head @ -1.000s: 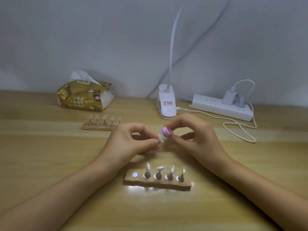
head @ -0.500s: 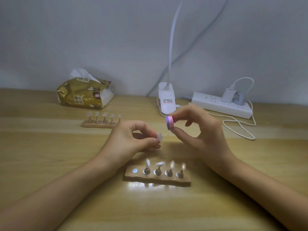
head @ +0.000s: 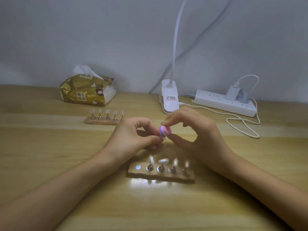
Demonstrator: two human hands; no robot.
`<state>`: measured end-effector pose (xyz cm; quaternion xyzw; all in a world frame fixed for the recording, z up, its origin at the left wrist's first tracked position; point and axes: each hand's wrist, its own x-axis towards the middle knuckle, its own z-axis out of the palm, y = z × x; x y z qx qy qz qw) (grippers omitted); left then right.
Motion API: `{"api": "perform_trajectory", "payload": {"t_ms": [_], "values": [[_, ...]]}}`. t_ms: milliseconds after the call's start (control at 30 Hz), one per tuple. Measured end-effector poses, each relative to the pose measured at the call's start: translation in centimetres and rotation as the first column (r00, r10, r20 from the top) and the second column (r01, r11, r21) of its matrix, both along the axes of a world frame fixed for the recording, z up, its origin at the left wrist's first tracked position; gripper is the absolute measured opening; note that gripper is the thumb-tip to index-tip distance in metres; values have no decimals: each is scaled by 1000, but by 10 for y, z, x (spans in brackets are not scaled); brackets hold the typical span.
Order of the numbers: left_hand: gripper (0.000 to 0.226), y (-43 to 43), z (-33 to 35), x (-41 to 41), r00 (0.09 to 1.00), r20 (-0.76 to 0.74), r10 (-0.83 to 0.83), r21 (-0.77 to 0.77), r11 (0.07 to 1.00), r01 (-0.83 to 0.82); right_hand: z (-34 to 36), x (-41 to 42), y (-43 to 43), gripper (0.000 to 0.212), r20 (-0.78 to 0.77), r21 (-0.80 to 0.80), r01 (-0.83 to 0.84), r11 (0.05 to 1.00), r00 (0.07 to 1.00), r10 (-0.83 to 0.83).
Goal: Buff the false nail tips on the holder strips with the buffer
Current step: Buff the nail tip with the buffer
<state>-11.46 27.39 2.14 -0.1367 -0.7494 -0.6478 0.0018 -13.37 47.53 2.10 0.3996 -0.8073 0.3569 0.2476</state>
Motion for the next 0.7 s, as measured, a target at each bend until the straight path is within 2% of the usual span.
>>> {"api": "perform_trajectory", "payload": {"t_ms": [67,133,200,300,400,500,600,700], "values": [[29,0,0,0,1000,2,2,-11,1000,-2,0,0,2,6,74,-6,0,1000,997,0],[30,0,0,0,1000,12,0,8,1000,0,0,1,3,7,30,-44,35,998,999,-33],[29,0,0,0,1000,5,4,3,1000,-4,0,1,3,7,-3,-15,6,1000,1000,-6],[30,2,0,0,1000,0,2,-16,1000,-2,0,1,4,6,104,-4,5,1000,995,-4],[26,1,1,0,1000,7,6,5,1000,-6,0,1,3,7,-10,-6,20,1000,1000,-20],[24,0,1,0,1000,12,-3,12,1000,3,0,2,3,4,82,20,-2,1000,997,0],[25,0,1,-1,1000,13,-3,9,1000,3,1,1,3,5,-23,-6,14,1000,1000,-14],[23,0,-1,-1,1000,-17,1,-36,999,-2,-1,-2,3,8,28,81,-17,997,999,15]]}}
